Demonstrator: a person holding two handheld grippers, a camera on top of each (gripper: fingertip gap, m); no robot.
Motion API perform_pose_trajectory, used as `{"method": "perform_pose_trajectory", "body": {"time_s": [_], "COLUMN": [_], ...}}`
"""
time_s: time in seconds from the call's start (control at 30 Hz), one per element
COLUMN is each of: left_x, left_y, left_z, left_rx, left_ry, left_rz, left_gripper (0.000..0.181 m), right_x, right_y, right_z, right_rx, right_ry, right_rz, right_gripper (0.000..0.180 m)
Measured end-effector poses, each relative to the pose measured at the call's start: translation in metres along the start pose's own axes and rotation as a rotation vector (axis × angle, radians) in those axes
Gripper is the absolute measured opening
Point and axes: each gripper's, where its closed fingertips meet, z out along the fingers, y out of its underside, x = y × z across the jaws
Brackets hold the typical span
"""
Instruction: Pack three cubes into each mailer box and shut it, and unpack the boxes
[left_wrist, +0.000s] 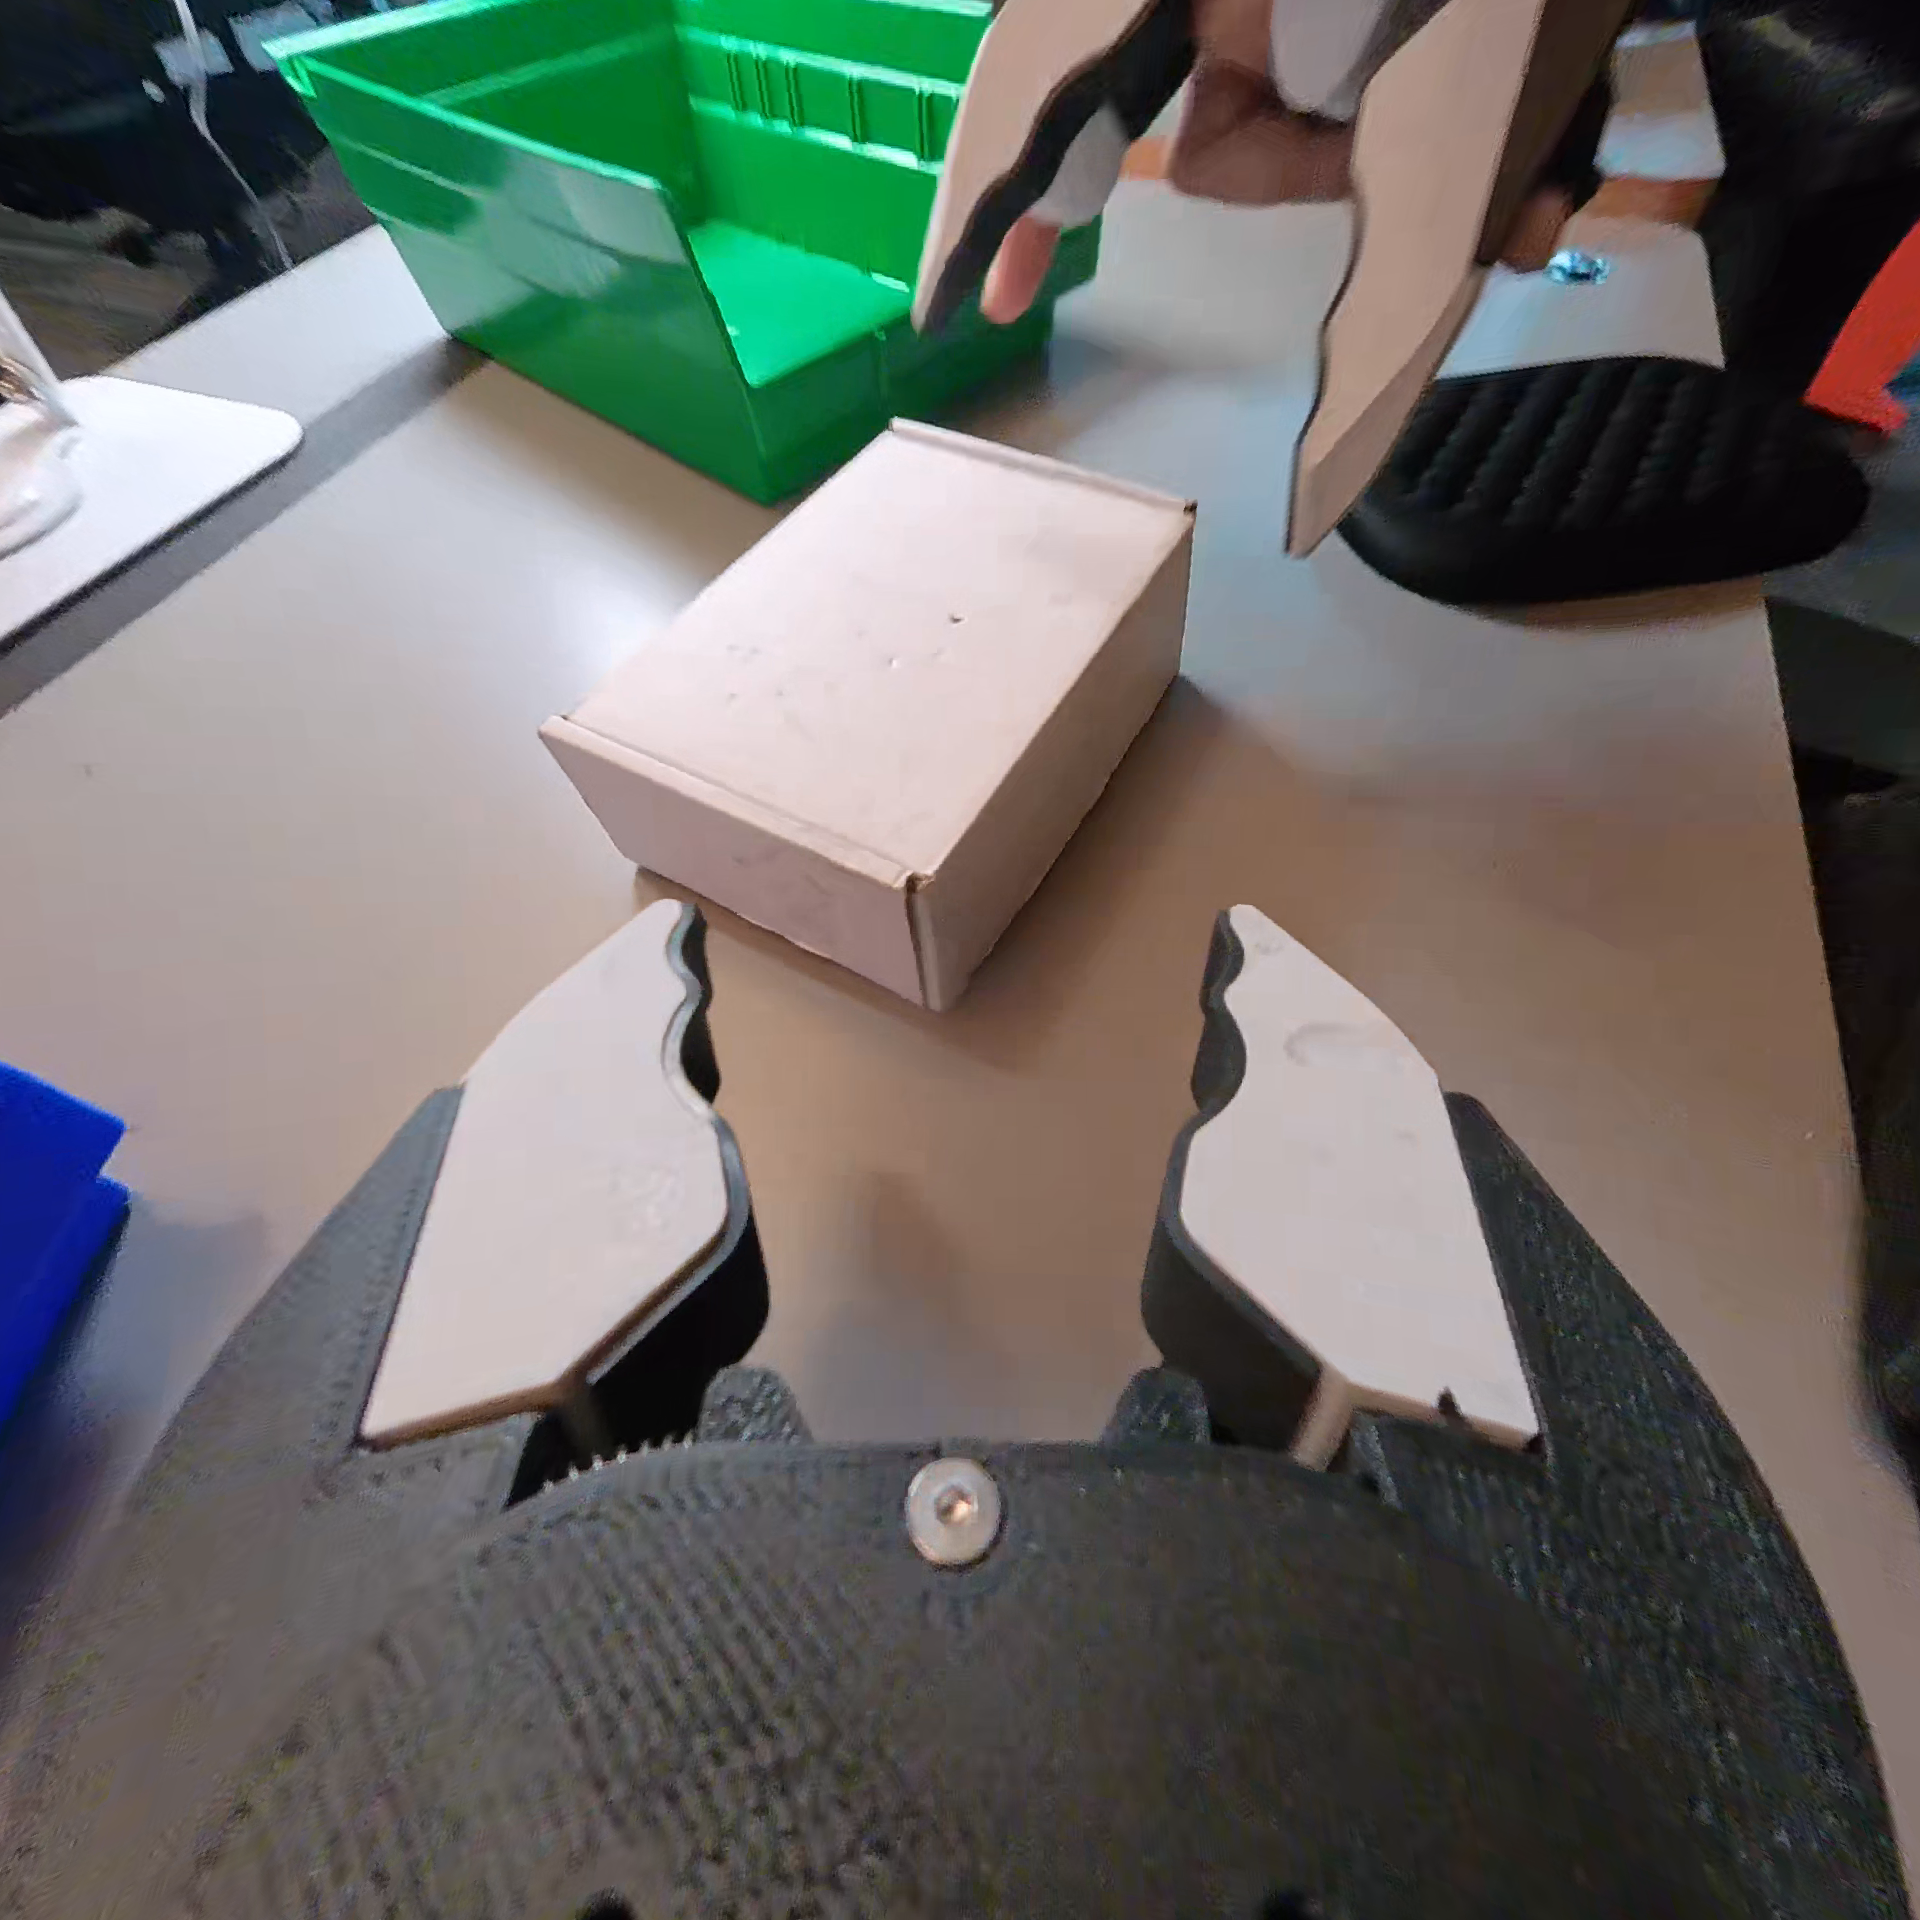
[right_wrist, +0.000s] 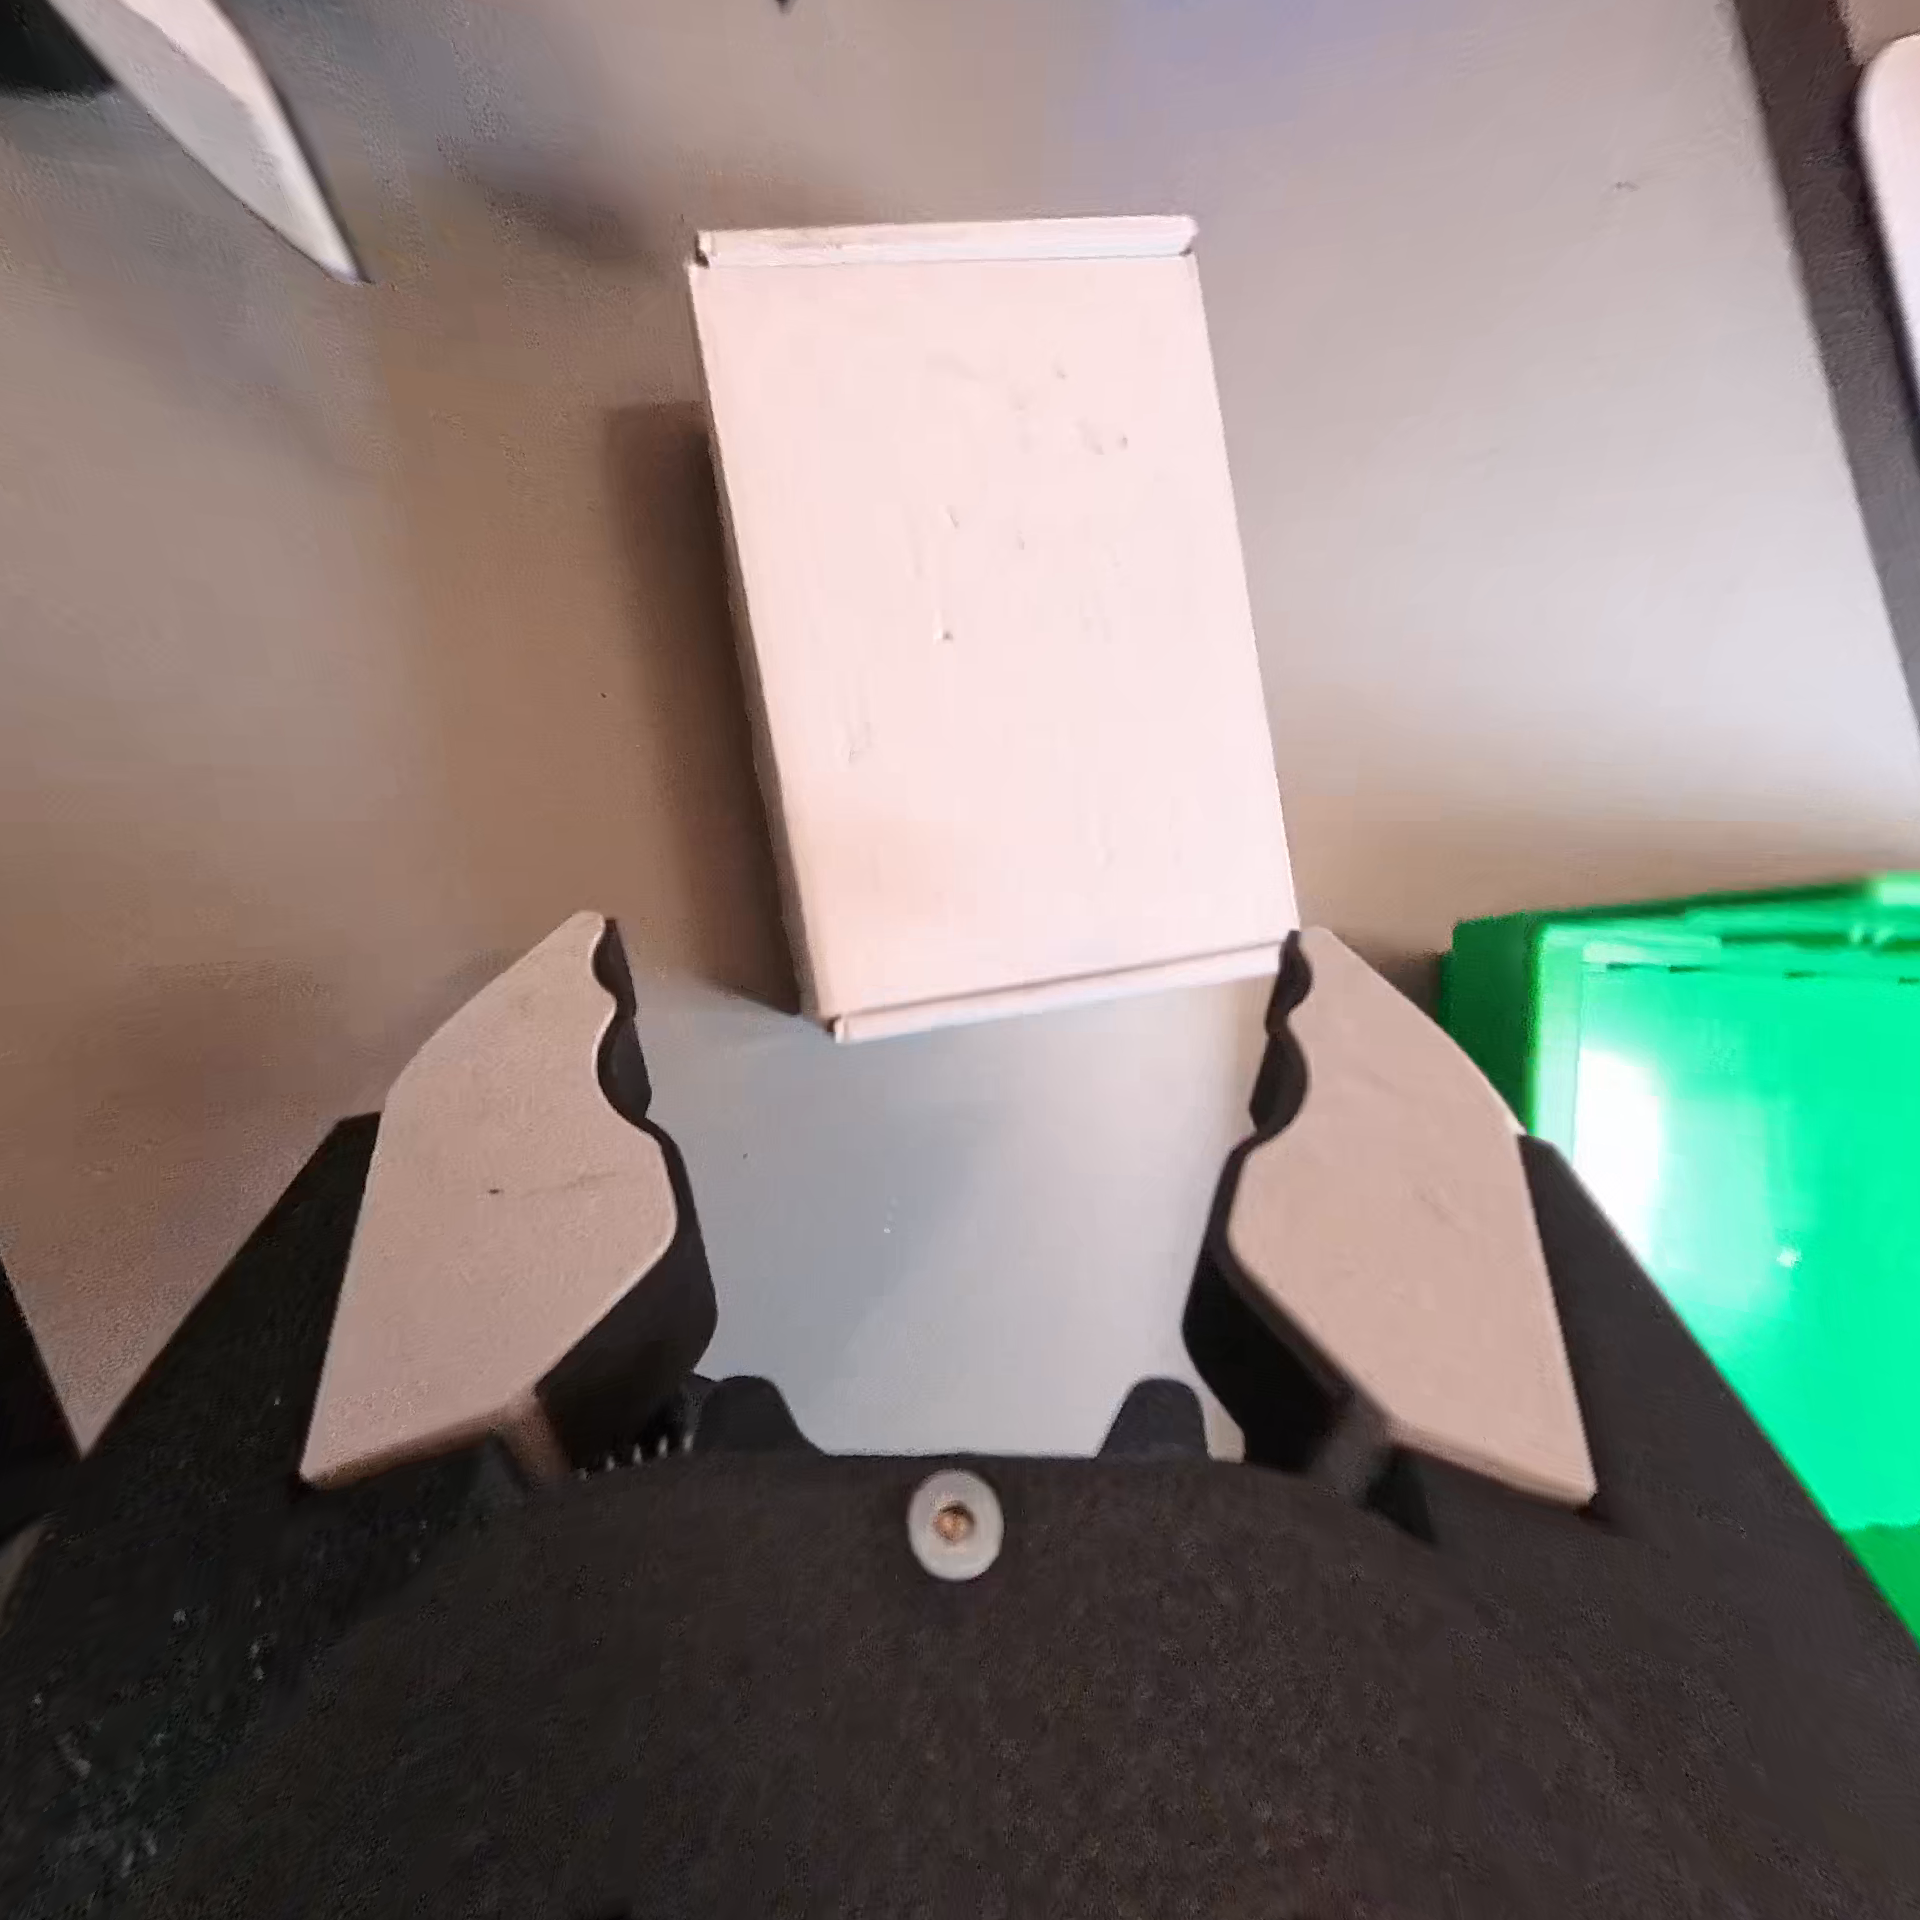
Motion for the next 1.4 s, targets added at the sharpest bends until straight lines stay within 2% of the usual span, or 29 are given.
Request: {"method": "perform_pose_trajectory", "body": {"time_s": [0.17, 0.33, 0.57, 0.67, 0.8, 1.03, 1.23, 1.4], "left_x": [0.011, 0.008, 0.012, 0.012, 0.012, 0.012, 0.008, 0.005], "left_y": [-0.009, -0.007, -0.007, -0.009, -0.010, -0.007, -0.010, -0.013], "left_z": [-0.016, -0.022, -0.022, -0.024, -0.026, -0.023, -0.024, -0.024], "left_rx": [0.075, 0.114, 0.114, 0.123, 0.136, 0.119, 0.142, 0.161], "left_ry": [-0.074, -0.095, -0.079, -0.077, -0.076, -0.077, -0.082, -0.090], "left_rz": [0.009, 0.005, 0.031, 0.024, 0.015, 0.016, -0.010, -0.032], "left_gripper": [0.091, 0.088, 0.087, 0.087, 0.087, 0.087, 0.086, 0.086], "right_x": [0.003, 0.008, 0.006, 0.006, 0.025, 0.105, 0.195, 0.253], "right_y": [-0.020, -0.020, -0.024, -0.028, -0.037, -0.036, 0.003, 0.053], "right_z": [0.032, 0.067, 0.074, 0.062, 0.027, -0.056, -0.100, -0.092], "right_rx": [-0.171, -0.328, -0.356, -0.322, -0.279, -0.282, -0.358, -0.444], "right_ry": [-0.069, -0.131, -0.185, -0.197, -0.171, 0.030, 0.172, 0.219], "right_rz": [-0.125, -0.198, -0.333, -0.335, -0.298, -0.249, -0.126, -0.046], "right_gripper": [0.120, 0.123, 0.124, 0.124, 0.124, 0.124, 0.124, 0.124]}}
